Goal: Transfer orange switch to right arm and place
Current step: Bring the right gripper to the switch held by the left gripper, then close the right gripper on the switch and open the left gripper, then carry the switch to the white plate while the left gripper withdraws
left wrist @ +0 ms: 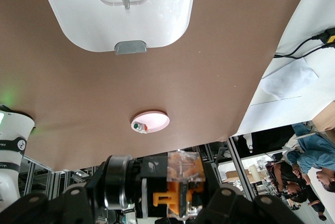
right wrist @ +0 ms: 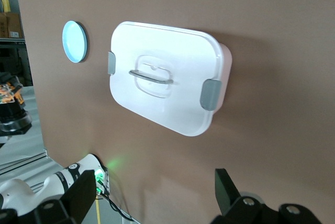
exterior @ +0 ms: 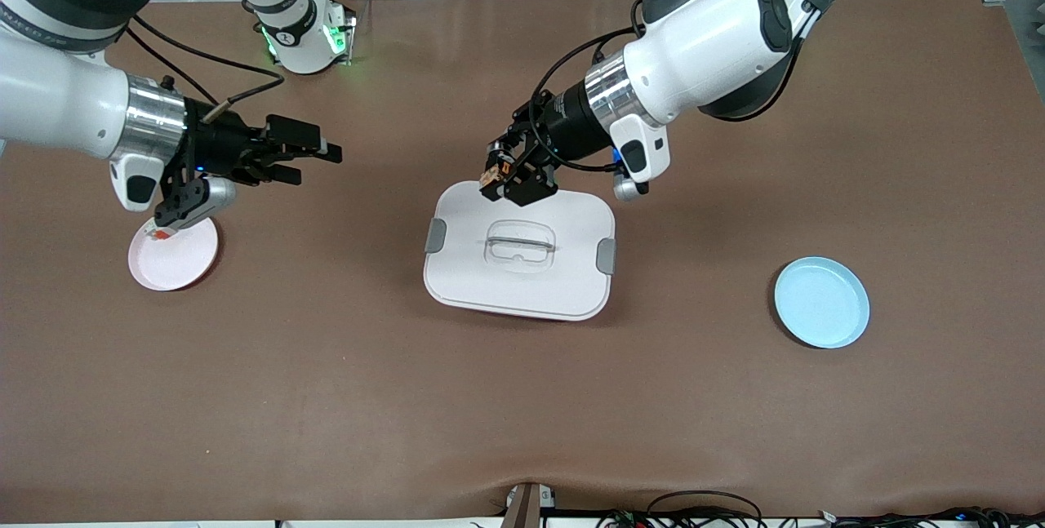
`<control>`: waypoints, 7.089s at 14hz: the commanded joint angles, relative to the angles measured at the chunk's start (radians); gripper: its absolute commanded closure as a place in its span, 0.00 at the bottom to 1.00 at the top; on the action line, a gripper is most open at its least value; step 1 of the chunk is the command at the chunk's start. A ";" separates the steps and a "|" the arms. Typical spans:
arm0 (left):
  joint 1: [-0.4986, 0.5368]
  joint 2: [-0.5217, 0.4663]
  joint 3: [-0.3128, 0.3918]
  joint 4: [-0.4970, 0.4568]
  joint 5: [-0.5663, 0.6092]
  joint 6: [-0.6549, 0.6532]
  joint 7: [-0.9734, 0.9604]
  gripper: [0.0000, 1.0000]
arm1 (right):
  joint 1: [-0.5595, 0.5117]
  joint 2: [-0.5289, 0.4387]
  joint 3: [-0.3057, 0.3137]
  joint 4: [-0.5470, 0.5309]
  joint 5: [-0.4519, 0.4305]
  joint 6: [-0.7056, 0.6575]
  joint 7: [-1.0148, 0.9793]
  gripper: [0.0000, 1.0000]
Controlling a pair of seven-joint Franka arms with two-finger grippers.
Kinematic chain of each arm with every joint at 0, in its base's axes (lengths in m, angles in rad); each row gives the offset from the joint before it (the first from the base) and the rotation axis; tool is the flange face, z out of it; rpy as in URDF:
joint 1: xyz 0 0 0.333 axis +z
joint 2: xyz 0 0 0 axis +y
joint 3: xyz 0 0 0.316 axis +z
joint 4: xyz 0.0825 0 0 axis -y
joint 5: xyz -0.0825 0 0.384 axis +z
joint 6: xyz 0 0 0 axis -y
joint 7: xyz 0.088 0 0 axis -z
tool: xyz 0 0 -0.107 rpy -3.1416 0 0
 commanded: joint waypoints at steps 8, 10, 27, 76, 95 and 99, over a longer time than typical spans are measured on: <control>-0.066 0.011 0.006 0.024 0.054 0.052 -0.042 0.73 | 0.309 -0.087 -0.008 -0.177 0.199 0.498 0.093 0.00; -0.071 0.011 0.006 0.025 0.055 0.054 -0.042 0.72 | 0.347 -0.080 -0.008 -0.186 0.199 0.566 0.093 0.00; -0.060 -0.002 0.005 0.019 0.055 0.045 -0.042 0.72 | 0.360 -0.058 -0.008 -0.165 0.207 0.643 0.081 0.00; 0.260 0.047 0.012 -0.146 0.405 -0.031 0.258 0.00 | -0.077 -0.009 -0.019 -0.204 -0.534 0.134 -0.917 1.00; 0.591 -0.018 0.014 -0.266 0.669 -0.089 1.553 0.00 | -0.422 -0.026 -0.020 -0.657 -0.617 0.737 -1.659 1.00; 0.696 -0.083 0.008 -0.265 0.667 -0.129 1.707 0.00 | -0.465 0.014 -0.019 -0.703 -0.629 0.866 -1.714 1.00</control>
